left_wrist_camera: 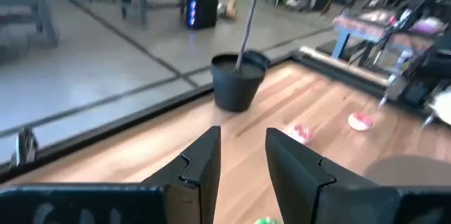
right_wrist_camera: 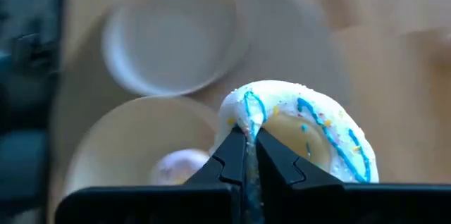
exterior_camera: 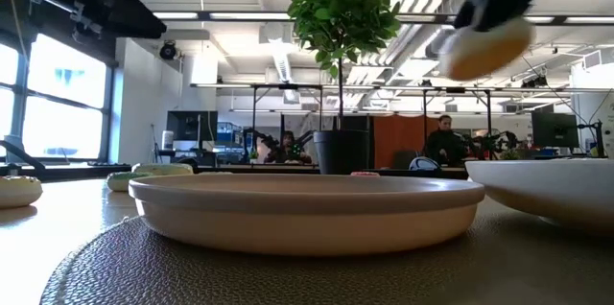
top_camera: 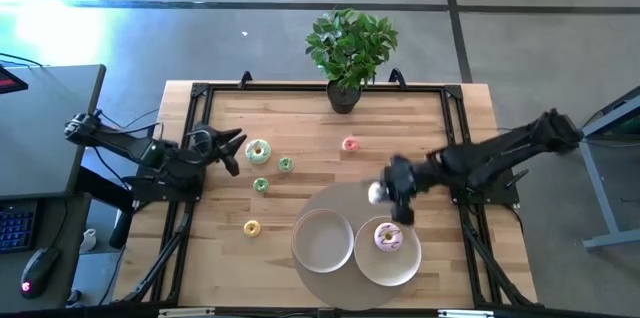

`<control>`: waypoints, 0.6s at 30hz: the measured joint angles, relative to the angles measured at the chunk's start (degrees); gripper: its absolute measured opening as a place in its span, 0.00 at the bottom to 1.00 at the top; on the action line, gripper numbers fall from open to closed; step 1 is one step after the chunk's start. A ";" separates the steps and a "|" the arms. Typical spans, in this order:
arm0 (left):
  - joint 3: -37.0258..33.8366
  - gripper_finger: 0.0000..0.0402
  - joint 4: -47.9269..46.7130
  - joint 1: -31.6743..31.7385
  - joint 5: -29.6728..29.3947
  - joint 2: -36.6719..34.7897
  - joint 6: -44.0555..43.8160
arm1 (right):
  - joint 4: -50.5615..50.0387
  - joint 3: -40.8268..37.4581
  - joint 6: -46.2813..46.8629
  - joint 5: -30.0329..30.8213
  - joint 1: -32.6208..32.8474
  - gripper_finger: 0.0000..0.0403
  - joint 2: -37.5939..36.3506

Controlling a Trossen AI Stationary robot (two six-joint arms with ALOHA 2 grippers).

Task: Pick & Place donuts
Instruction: Put the big white donut into the right grey plate

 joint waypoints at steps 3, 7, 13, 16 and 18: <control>0.44 0.28 -2.94 0.00 0.07 2.00 -3.17 | 8.83 -4.19 1.56 -2.51 6.00 0.03 0.09; 0.44 0.28 -4.43 0.00 1.55 3.54 -6.37 | 21.36 -10.15 -6.68 -3.71 13.16 0.04 0.44; 0.43 0.28 -4.70 -0.02 3.31 3.73 -9.03 | 30.25 -18.12 -6.34 0.02 17.22 0.04 0.42; 0.42 0.28 -4.79 -0.02 3.83 3.73 -9.04 | 40.50 -22.85 -5.56 -0.89 17.21 0.04 0.51; 0.41 0.28 -4.74 -0.02 3.71 3.71 -9.06 | 48.01 -25.38 -5.45 -1.68 17.20 0.04 1.57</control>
